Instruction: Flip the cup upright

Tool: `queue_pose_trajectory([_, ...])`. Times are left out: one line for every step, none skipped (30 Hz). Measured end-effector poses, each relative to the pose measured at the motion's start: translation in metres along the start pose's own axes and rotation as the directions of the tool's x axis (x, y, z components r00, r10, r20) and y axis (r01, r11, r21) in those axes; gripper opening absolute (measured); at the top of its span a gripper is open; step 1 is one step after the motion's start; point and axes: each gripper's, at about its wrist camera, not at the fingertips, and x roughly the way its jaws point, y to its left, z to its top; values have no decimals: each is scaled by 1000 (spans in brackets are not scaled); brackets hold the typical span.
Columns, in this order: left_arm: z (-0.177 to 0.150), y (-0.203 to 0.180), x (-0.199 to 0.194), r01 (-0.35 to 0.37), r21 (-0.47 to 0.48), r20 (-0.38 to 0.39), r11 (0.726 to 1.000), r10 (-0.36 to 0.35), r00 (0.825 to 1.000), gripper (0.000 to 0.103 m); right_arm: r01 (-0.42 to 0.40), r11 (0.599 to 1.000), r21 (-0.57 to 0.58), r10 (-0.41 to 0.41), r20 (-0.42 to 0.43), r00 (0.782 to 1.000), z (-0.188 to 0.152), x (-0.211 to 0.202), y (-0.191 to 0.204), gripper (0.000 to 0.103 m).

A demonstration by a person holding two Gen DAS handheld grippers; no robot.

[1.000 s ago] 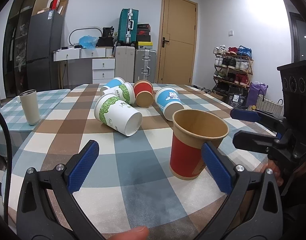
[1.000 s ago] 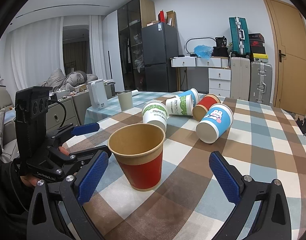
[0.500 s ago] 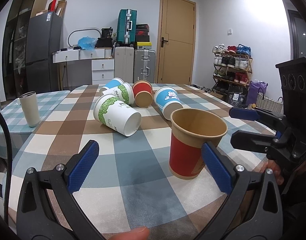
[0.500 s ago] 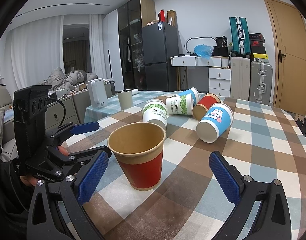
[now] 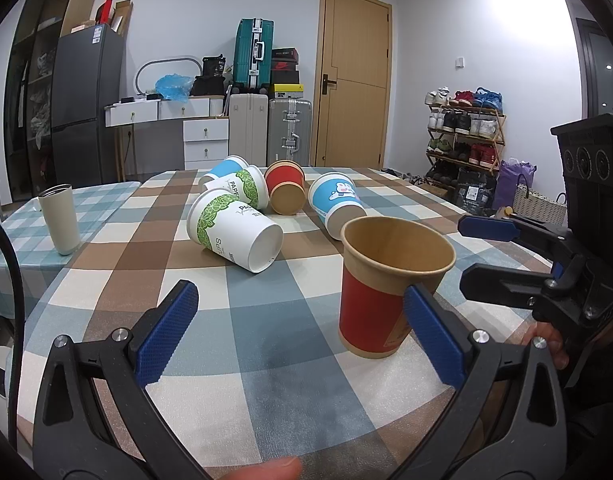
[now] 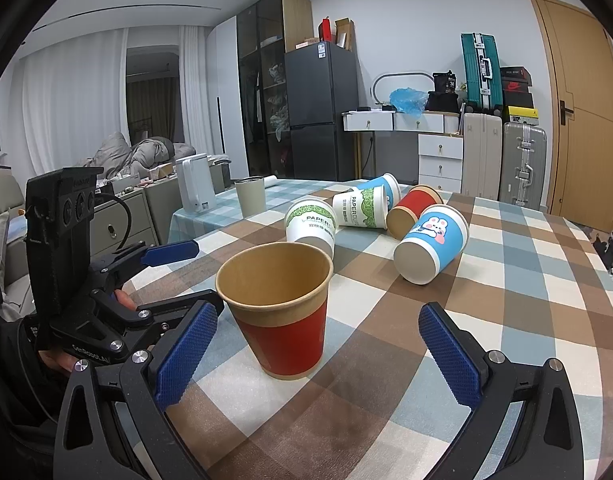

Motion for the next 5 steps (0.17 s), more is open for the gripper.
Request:
queue_pose_trajectory([0,0,0,-1,0,1,1000,1,1000,102,-1,1000,0,1,0,1000,0,0,0,103])
queue_pose_trajectory([0,0,0,-1,1,2,1000,1,1000,102,-1,1000,0,1,0,1000,0,0,0,103])
queue_pose_trajectory([0,0,-1,-3,2,4,1000,3,1000,102,-1,1000,0,1,0,1000,0,0,0,103])
queue_pose_trajectory([0,0,-2,-5,2,5,1000,5,1000,102,-1,1000,0,1,0,1000,0,0,0,103])
queue_pose_trajectory([0,0,-2,-5,2,4,1000,5,1000,102,-1,1000,0,1,0,1000,0,0,0,103])
